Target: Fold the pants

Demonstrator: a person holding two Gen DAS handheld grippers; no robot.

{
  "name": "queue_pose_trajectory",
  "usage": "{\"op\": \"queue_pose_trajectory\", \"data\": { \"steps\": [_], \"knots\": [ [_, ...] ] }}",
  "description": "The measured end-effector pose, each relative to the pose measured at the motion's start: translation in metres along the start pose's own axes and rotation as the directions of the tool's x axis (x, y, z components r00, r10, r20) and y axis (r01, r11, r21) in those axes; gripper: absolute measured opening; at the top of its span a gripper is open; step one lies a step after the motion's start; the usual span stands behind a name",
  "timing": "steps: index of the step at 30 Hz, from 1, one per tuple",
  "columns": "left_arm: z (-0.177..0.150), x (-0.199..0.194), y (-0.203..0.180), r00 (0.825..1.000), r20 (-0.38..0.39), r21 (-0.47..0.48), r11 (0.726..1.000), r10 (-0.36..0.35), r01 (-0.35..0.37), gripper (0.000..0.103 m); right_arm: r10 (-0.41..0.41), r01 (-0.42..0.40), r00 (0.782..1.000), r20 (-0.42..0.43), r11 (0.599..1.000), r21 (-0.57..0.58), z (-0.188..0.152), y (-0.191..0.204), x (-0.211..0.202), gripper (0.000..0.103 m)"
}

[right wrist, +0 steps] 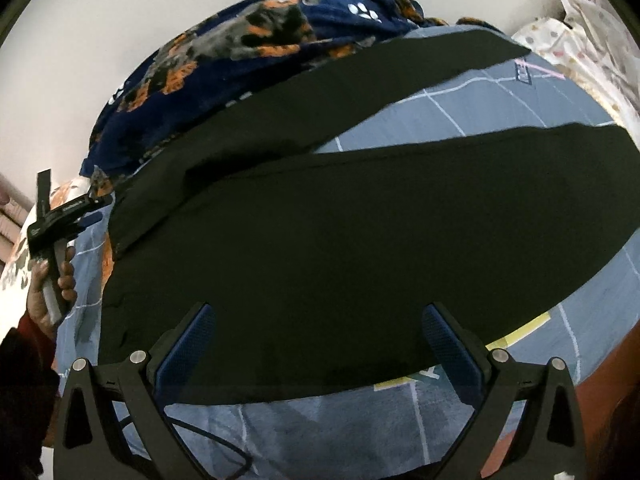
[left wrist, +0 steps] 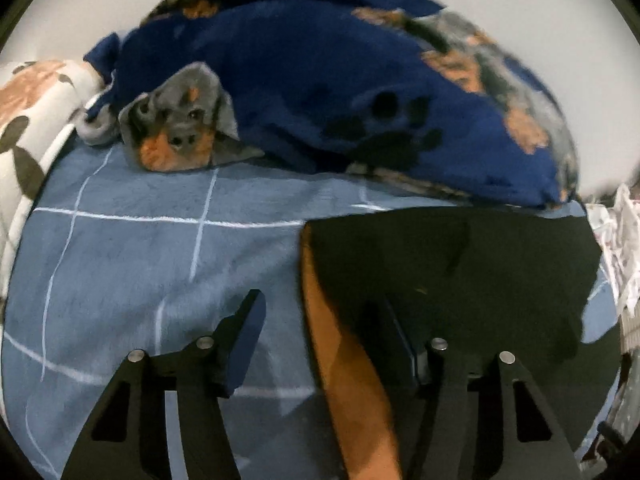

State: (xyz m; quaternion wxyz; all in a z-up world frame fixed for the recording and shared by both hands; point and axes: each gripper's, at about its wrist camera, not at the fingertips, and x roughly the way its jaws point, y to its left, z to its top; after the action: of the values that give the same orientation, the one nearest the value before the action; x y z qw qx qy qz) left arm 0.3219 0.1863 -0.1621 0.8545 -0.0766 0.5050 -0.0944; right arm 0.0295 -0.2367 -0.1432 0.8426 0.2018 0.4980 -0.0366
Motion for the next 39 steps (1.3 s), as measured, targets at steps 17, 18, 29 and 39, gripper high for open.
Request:
{"op": "queue_pose_trajectory", "data": {
  "steps": [17,18,29,39],
  "knots": [
    [0.030,0.022,-0.011,0.996,0.004,-0.009,0.996,-0.092,0.092,0.009,-0.002,0.002,0.999,-0.037,1.000,-0.004,0.003,0.002,0.020,0.103],
    [0.026,0.014,-0.014,0.996,0.021,-0.014,0.996,-0.090,0.091,0.008,0.009,-0.009,0.999,-0.032,1.000,-0.006,0.006,0.002,0.019,0.103],
    [-0.052,-0.141,-0.074,0.918,0.315,0.122,0.970,-0.240,0.212,0.008,0.392,-0.393,0.919,0.029,0.911,0.125,0.121,0.017,0.026,0.103],
    [-0.144,-0.189,-0.099,0.913,0.259,0.177,0.944,-0.316,0.277,0.009,0.574,-0.547,0.818,-0.034,0.795,0.263,0.195,0.035,0.080,0.102]
  ]
}}
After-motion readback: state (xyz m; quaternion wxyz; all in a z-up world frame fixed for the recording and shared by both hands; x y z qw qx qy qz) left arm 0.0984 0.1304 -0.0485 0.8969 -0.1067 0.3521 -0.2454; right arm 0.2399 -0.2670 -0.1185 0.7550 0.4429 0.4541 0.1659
